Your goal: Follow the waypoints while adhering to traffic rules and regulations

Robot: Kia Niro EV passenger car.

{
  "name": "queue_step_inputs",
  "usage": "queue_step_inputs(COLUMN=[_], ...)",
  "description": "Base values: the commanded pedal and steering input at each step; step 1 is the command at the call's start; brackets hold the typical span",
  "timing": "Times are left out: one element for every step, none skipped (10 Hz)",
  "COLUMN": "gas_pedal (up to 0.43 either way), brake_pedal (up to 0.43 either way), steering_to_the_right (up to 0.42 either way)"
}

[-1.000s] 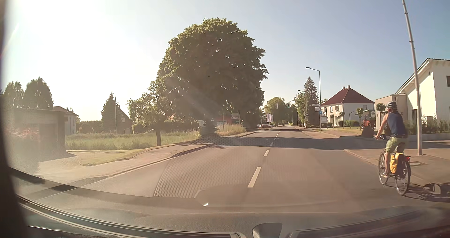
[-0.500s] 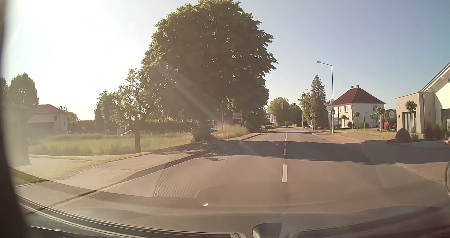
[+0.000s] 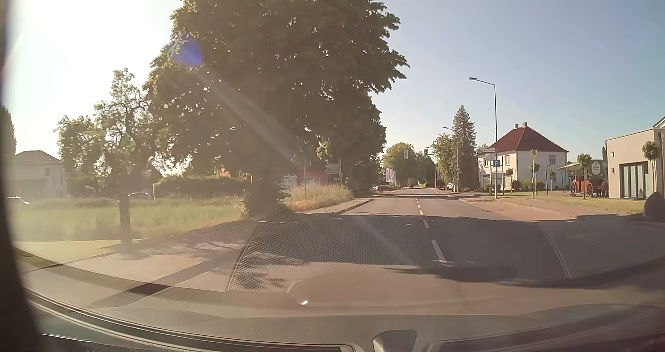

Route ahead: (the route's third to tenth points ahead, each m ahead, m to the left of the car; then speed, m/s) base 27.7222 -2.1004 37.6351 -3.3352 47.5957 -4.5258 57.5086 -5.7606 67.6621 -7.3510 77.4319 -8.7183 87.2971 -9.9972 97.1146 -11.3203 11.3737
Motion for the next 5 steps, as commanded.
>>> queue_step_inputs(gas_pedal=[0.240,0.240,0.240,0.240,0.240], brake_pedal=[0.006,0.006,0.006,0.006,0.006], steering_to_the_right=[0.054,0.056,0.056,0.055,0.053])
